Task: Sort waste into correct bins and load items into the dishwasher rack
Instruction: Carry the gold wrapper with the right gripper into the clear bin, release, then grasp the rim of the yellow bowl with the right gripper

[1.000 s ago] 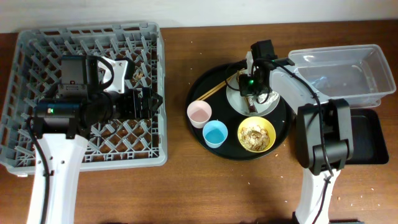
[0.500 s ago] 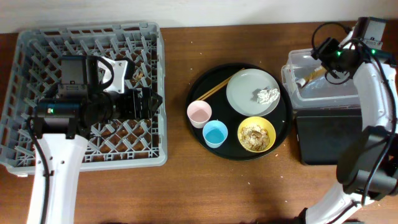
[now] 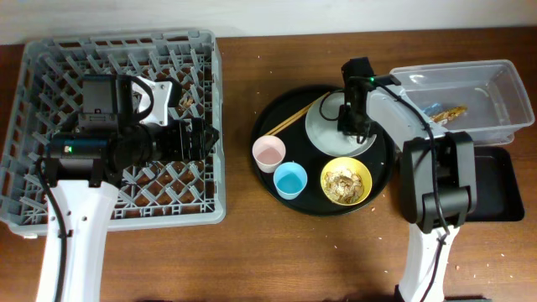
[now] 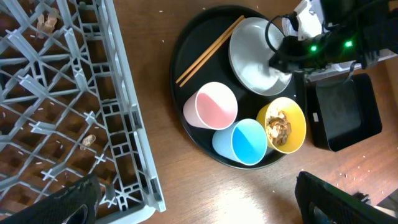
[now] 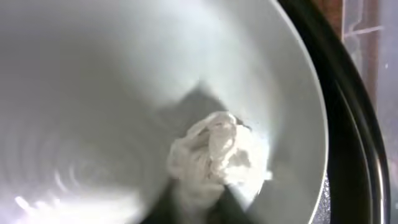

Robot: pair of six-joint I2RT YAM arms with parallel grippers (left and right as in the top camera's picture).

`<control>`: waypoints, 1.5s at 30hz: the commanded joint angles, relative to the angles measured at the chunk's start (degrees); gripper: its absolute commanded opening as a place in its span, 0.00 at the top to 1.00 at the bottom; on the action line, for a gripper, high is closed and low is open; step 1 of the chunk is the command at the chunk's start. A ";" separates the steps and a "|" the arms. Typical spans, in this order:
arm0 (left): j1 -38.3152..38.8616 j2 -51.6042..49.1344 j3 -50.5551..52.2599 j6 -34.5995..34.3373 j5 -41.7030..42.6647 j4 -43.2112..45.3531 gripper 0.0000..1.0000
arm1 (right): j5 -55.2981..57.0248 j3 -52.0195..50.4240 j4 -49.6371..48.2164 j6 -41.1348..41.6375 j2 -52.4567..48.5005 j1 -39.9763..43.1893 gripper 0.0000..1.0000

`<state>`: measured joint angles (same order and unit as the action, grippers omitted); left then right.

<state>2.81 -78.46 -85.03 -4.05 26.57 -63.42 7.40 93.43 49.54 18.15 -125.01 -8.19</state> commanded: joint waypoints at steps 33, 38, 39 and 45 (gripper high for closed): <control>-0.20 0.02 -1.14 0.48 0.02 0.11 0.01 | -15.72 -34.29 -4.59 -2.93 32.39 -12.44 0.49; -0.20 0.02 -1.14 0.48 0.02 -0.63 0.01 | -15.67 -38.80 -8.22 -2.89 31.23 -12.41 0.79; -0.20 0.02 -1.14 0.48 0.02 -0.87 0.01 | -15.52 -38.77 -8.72 -2.67 31.26 -12.41 0.88; -0.20 0.02 -1.14 0.48 0.02 -1.84 0.01 | -10.88 -36.00 -6.40 2.32 32.41 -12.07 0.96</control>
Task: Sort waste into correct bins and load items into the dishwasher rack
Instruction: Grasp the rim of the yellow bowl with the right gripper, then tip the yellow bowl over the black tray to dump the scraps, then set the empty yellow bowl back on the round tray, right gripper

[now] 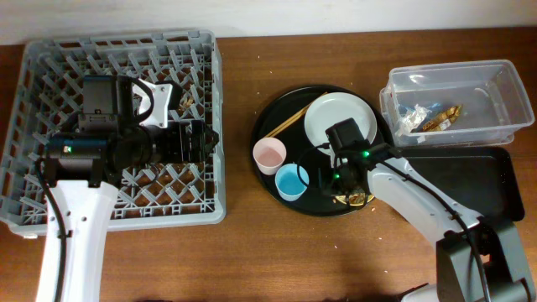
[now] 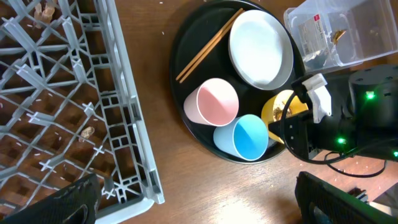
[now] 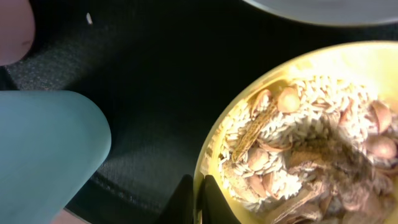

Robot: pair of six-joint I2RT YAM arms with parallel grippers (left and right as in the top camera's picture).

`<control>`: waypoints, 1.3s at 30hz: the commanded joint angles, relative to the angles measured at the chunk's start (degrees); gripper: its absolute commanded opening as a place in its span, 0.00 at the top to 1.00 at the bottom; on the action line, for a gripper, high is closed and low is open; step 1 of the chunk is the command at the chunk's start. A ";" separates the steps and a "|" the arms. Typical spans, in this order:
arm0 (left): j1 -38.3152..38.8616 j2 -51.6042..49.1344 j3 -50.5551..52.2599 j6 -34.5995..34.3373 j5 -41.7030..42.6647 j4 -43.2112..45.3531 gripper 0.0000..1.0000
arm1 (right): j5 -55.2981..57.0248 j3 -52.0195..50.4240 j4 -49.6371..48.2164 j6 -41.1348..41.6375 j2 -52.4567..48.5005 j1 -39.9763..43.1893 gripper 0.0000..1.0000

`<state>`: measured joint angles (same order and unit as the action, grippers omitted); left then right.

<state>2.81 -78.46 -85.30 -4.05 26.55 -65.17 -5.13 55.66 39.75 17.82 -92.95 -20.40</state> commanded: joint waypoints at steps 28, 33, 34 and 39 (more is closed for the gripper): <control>-0.20 0.02 -0.87 0.48 0.04 -0.02 0.01 | -78.77 2.73 5.14 -27.12 -4.17 74.16 0.96; -0.20 0.02 -0.87 0.48 0.04 -0.02 0.01 | -77.72 2.73 10.36 -30.91 -4.44 74.90 0.96; -0.20 0.02 -0.87 0.48 0.04 -0.02 0.01 | -77.40 2.73 10.05 -26.18 -4.90 74.99 0.96; -0.20 0.02 -0.87 0.48 0.04 0.00 0.01 | -73.96 2.73 13.44 -26.45 -4.72 76.30 0.96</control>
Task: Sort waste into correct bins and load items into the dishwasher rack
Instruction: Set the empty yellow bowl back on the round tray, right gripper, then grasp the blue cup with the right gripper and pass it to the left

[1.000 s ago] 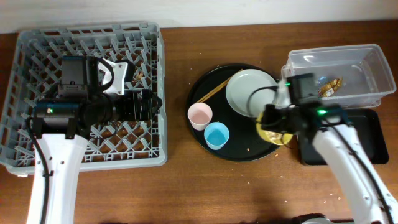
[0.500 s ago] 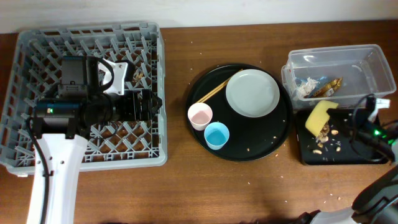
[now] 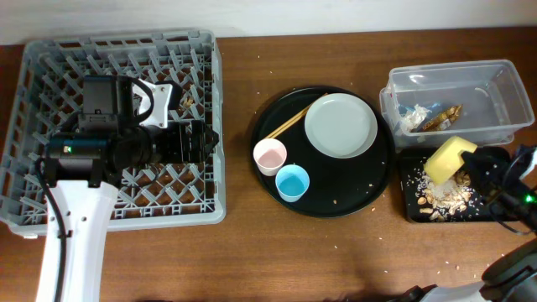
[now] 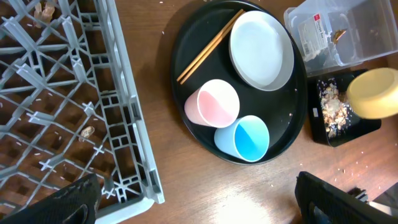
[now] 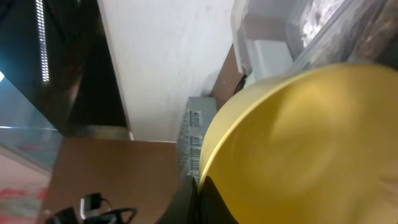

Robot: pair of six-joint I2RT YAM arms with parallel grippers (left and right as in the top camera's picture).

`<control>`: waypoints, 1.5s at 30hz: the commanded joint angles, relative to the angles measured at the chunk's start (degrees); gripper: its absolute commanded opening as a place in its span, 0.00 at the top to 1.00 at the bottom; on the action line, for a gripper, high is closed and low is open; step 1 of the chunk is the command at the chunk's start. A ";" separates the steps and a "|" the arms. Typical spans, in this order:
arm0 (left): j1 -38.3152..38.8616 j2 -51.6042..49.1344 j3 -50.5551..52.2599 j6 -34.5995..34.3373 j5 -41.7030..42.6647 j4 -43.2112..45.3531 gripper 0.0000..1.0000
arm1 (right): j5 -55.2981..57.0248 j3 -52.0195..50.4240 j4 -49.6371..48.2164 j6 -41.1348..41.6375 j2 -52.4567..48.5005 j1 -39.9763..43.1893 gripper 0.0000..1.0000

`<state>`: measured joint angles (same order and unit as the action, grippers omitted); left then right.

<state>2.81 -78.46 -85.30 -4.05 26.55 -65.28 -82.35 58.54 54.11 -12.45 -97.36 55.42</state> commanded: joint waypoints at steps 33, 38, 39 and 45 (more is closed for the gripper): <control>-0.20 0.02 -0.87 0.46 0.76 0.13 0.11 | 64.43 7.96 -4.15 24.55 8.41 -78.01 0.37; -0.20 0.02 -0.87 -0.50 7.34 4.37 0.01 | 64.81 8.09 -6.56 25.62 -1.22 -78.75 0.92; -0.22 0.02 -0.87 -1.70 7.34 4.61 0.01 | 64.76 8.46 -5.95 25.64 -0.55 -78.47 0.96; -0.26 -0.48 -0.85 -8.35 15.85 10.03 0.01 | 45.86 26.08 11.06 14.91 13.49 -67.12 0.96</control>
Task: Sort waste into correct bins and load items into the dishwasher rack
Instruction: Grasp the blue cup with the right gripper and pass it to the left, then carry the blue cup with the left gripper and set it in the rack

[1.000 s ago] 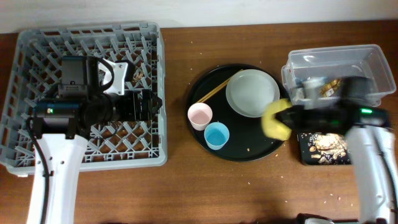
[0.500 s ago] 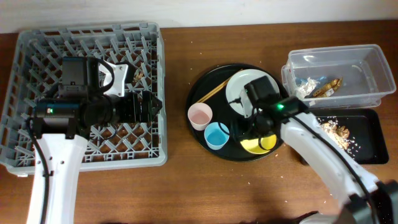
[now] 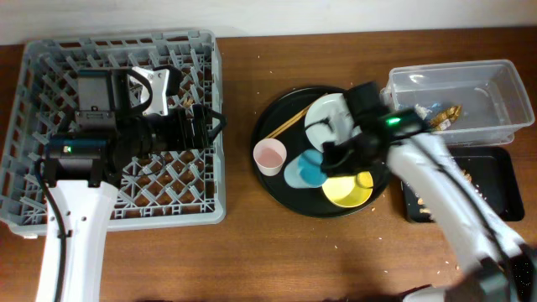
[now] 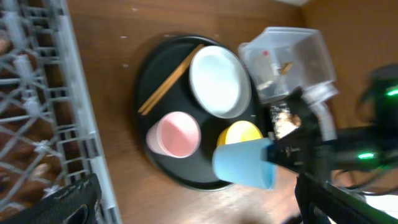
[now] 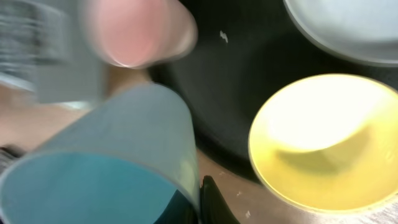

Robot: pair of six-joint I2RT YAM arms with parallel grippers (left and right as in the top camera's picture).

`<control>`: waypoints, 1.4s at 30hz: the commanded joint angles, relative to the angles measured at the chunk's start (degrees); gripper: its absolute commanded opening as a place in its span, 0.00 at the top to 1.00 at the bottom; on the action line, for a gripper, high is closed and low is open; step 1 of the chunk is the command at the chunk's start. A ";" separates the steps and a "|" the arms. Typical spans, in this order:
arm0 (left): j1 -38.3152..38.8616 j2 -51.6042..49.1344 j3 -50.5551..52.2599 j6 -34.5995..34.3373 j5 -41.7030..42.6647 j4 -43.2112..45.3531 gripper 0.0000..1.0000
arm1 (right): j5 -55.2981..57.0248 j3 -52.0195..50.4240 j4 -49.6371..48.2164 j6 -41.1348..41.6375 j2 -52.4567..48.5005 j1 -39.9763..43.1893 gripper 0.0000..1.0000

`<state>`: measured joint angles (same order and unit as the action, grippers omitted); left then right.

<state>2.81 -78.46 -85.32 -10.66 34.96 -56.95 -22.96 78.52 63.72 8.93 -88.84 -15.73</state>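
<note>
My right gripper (image 3: pixel 323 157) is shut on the rim of the blue cup (image 3: pixel 304 170), holding it tilted over the black round tray (image 3: pixel 277 197). In the right wrist view the blue cup (image 5: pixel 106 162) fills the lower left, with the right gripper (image 5: pixel 202 193) pinching its wall. The empty yellow bowl (image 3: pixel 348 190), the pink cup (image 3: pixel 268 155), the white plate (image 3: pixel 323 117) and the chopsticks (image 3: pixel 284 122) lie on the tray. My left gripper (image 3: pixel 214 126) stands open over the grey dishwasher rack (image 3: pixel 33 210), holding nothing.
A clear bin (image 3: pixel 470 92) with wrappers and a napkin sits at the far right. In front of it lies a black bin (image 3: pixel 495 201) with food scraps. Crumbs are scattered on the wooden table (image 3: pixel 252 252) and in the rack.
The yellow bowl, held tipped over the black bin before, now sits empty on the tray. My right gripper has come back to the tray and shut on the blue cup. The left wrist has shifted slightly.
My right gripper was on a crumpled napkin in the white plate. Then the napkin lay in the clear bin and the gripper was at the full yellow bowl. Then the bowl hung over the black bin, scraps inside. Now the bowl is back, and the blue cup is held.
</note>
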 commanded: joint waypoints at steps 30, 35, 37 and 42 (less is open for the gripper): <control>-12.70 1.62 -0.83 -4.24 -22.67 -14.67 0.40 | -14.51 7.91 -5.31 -2.67 7.76 12.39 0.47; -20.76 -2.16 1.97 -15.67 -45.38 -19.63 0.39 | -12.11 7.91 -2.82 -3.08 7.74 11.45 0.46; -22.82 -4.96 2.82 -15.67 -45.29 -16.00 0.39 | -12.11 7.91 -2.80 -3.08 7.74 11.45 0.45; -24.09 -16.57 2.82 -15.39 -43.80 -10.82 0.38 | -12.11 7.91 -2.80 -3.08 7.74 11.45 0.45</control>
<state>-21.04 -90.39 -83.02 -25.36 -8.51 -69.58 -35.75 86.24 60.95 6.17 -82.43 -3.86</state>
